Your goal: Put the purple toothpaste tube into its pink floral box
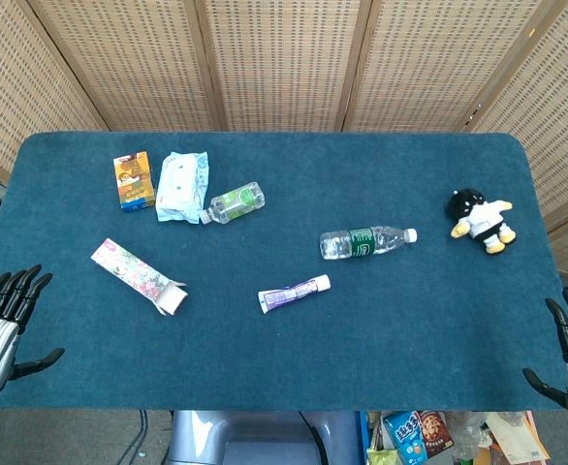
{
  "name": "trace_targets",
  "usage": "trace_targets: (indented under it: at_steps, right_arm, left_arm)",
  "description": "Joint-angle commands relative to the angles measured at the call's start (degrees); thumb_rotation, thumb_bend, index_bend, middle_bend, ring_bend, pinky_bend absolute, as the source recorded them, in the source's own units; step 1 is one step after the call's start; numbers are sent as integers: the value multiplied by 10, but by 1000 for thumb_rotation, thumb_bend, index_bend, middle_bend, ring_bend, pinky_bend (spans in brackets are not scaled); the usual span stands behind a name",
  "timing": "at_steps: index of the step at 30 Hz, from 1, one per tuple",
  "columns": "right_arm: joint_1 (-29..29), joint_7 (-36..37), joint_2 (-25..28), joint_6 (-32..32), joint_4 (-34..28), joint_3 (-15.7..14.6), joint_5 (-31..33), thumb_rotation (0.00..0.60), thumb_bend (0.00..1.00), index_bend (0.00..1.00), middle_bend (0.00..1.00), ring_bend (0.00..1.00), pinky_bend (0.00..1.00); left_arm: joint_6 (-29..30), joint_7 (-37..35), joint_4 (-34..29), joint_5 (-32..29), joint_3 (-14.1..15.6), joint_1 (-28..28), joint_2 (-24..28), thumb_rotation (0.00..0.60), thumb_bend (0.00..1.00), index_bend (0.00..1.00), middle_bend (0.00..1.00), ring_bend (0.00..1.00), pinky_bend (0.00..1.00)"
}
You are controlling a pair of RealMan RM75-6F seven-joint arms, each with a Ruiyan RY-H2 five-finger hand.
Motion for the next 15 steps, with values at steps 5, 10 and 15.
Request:
trace_targets:
  at_steps: [5,10,15]
  right_arm:
    - [30,30,-1,-45,19,1,-4,600,0,0,0,0,0]
    - [107,48,8,-138,26,16,-25,600,0,0,0,0,0]
    - [210,90,15,-257,34,34,-46,600,0,33,43,0,0]
  left_arm:
    - [-1,-3,-2,-4,-6,1,2,600,148,0,0,0,0]
    - [-10,0,-3,-20,-16,-4,-1,600,148,0,0,0,0]
    - [-27,7,-2,-47,-29,-12,-6,600,147,0,0,0,0]
